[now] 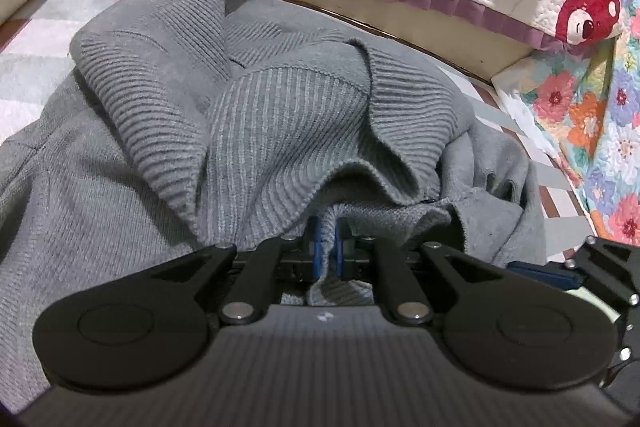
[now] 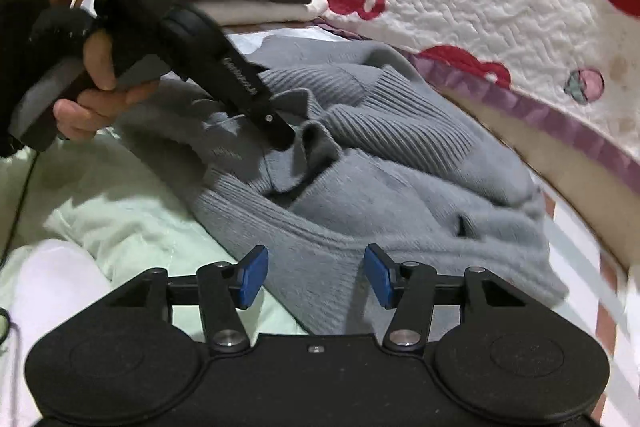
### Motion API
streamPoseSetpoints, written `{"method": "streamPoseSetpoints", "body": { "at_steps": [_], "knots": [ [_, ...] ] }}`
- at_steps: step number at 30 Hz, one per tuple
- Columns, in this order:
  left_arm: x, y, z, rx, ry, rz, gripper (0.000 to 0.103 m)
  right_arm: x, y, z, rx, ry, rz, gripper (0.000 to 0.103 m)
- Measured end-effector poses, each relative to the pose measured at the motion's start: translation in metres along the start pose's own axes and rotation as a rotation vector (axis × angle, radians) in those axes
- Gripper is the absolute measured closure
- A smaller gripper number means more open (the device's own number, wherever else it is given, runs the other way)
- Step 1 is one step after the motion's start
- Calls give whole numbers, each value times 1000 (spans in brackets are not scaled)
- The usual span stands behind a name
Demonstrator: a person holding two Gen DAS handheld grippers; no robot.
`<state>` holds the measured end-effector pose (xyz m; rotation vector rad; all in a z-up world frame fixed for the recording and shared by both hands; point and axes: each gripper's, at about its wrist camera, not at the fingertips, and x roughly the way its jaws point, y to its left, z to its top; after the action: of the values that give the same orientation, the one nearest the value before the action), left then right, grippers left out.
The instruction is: Fold clothes
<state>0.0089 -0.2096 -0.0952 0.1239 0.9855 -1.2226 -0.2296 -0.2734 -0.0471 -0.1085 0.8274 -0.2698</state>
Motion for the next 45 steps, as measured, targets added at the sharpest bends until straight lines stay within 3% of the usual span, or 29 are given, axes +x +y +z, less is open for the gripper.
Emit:
{"method": "streamPoseSetpoints", "body": {
  "at_steps": [3, 7, 9, 10, 11, 12, 14, 17, 20, 22, 28, 29, 30, 31, 32, 34, 36, 37, 40, 45],
  "knots": [
    [-3, 5, 2, -23, -2, -8, 94, 9, 13, 7, -93, 1, 35, 38],
    [-7, 12, 6, -69, -11, -15, 94, 28, 39, 10, -330, 70, 42, 31],
    [-7, 13, 6, -71, -7, -18, 94, 36, 41, 8, -343, 77, 28, 24],
    [-7, 13, 6, -69, -8, -17, 94, 37, 37, 9, -318, 78, 40, 26],
    [-7, 13, 6, -68, -7, -16, 94, 39, 32, 9, -286, 80, 56, 40],
    [-6, 13, 6, -67, -7, -16, 94, 40, 26, 11, -247, 93, 84, 76],
    [-6, 11, 7, -73, -7, -16, 94, 37, 17, 11, -176, 85, 87, 85],
    [-8, 10, 7, -83, -17, -22, 94, 10, -1, 17, -63, -6, 14, 86],
    [-14, 1, 9, -11, -34, 10, 95, -37, -35, 25, 98, -113, -109, 86],
    [-18, -6, 9, 27, -47, 25, 95, -68, -72, 25, 168, -151, -254, 86],
    [-20, -5, 8, -6, -24, 14, 94, -162, -192, -14, 391, -153, -862, 84],
    [-20, -5, 8, -18, -16, 13, 94, -163, -207, -26, 414, -114, -953, 77],
    [-20, -4, 8, -35, -8, 8, 94, -163, -223, -39, 431, -66, -1045, 61],
    [-23, -4, 7, -35, -3, 14, 92, -157, -236, -53, 447, -2, -1126, 53],
    [-28, -5, 6, -21, 0, 28, 89, -151, -248, -68, 495, 61, -1146, 45],
    [-38, -5, 3, 5, 5, 54, 83, -143, -263, -93, 613, 136, -1110, 45],
    [-49, -6, -1, 31, 11, 80, 68, -140, -259, -108, 717, 118, -1005, 44],
    [-54, -6, -2, 44, 14, 93, 56, -138, -251, -114, 752, 96, -954, 43],
    [-69, -7, -7, 84, 22, 133, 51, -116, -224, -116, 772, 84, -738, 42],
    [-94, -9, -15, 150, 35, 199, 43, -74, -162, -100, 680, 56, -326, 42]
  ]
}}
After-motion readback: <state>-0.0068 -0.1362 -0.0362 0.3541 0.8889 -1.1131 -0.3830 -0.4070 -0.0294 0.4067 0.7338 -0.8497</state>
